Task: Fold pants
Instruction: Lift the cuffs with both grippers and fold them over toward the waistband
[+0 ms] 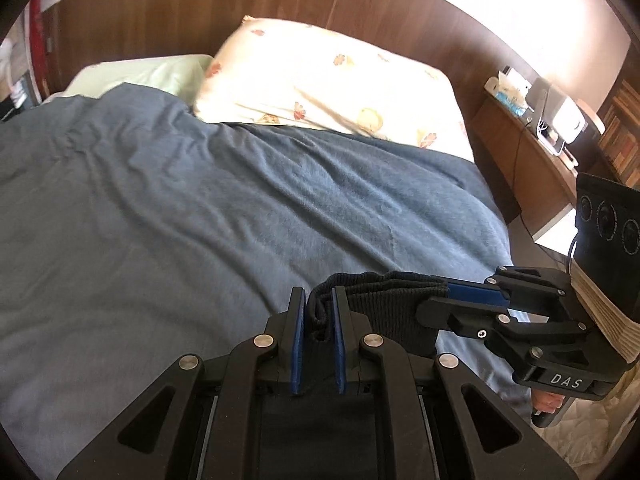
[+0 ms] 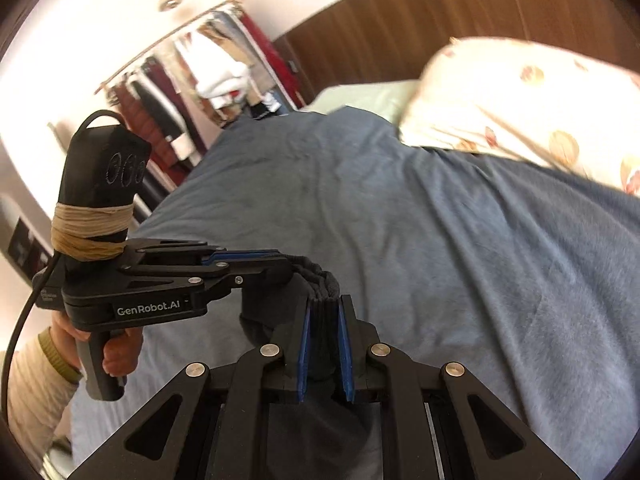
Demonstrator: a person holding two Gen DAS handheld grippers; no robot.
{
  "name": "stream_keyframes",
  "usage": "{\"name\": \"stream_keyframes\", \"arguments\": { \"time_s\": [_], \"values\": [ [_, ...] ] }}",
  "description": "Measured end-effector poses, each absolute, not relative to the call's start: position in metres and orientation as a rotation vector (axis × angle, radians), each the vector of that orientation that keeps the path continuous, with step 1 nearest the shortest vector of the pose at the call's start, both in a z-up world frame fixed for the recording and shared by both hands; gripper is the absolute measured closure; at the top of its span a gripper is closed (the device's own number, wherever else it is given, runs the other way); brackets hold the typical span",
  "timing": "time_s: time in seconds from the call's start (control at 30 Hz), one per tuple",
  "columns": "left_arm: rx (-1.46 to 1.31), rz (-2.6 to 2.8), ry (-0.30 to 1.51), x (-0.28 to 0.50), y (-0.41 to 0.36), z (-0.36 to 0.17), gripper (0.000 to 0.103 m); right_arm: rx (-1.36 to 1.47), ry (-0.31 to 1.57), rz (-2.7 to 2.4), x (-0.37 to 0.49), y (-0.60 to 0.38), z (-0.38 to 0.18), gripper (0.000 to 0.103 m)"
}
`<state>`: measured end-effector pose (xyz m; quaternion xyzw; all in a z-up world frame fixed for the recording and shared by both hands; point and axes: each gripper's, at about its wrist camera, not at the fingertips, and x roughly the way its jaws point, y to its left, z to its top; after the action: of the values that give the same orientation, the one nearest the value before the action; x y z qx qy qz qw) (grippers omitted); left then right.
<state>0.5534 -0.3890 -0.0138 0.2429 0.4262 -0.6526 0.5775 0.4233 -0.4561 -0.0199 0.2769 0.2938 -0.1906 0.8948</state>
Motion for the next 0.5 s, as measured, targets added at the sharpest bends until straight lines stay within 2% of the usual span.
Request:
{"name": "stream_keyframes", "arguments": {
  "time_s": [0.5],
  "values": [
    [0.539, -1.423, 0.983, 0.544, -0.222, 0.001, 0.095, 0.4, 0.665, -0.28, 0.421, -0.298, 0.002, 0.089]
  ]
}}
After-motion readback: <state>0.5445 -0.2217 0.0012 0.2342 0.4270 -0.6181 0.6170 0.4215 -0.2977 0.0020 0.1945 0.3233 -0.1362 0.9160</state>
